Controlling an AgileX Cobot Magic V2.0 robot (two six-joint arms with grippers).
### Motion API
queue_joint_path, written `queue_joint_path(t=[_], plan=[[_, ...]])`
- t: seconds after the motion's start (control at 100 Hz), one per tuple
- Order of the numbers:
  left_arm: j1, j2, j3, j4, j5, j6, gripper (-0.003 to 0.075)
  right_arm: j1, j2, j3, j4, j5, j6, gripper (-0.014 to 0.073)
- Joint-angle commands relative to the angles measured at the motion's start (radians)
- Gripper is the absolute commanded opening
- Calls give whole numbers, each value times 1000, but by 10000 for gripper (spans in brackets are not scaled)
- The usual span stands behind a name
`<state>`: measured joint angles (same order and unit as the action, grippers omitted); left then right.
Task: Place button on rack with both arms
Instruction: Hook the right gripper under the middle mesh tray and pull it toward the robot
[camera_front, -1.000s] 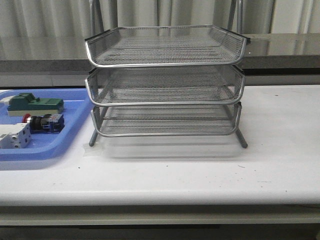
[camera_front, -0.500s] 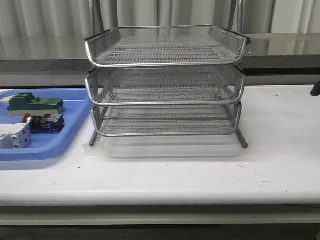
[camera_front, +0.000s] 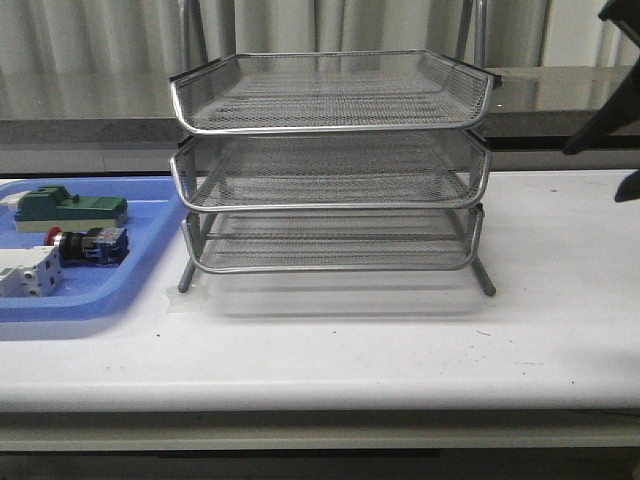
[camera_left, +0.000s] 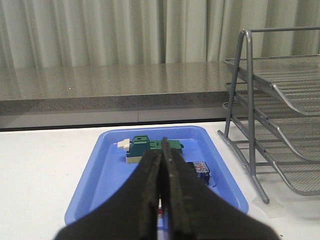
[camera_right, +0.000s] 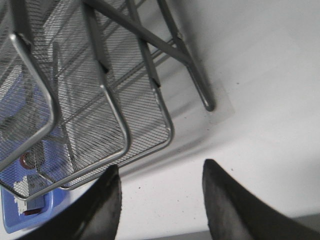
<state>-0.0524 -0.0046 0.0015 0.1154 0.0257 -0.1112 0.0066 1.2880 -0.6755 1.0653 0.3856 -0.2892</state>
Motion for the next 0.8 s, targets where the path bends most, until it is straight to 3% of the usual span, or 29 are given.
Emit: queue_joint_path(t=[0.0,0.43,0.79], plan=[[4,-32,45,-7,-80,-6,-20,2,28,-62,132,27,-136,388],[4,-32,45,-7,-80,-6,-20,13,260,-134,585,190,-614,388],[4,-32,45,-7,-80,-6,-20,52,376,-180,654,236,-654,384]])
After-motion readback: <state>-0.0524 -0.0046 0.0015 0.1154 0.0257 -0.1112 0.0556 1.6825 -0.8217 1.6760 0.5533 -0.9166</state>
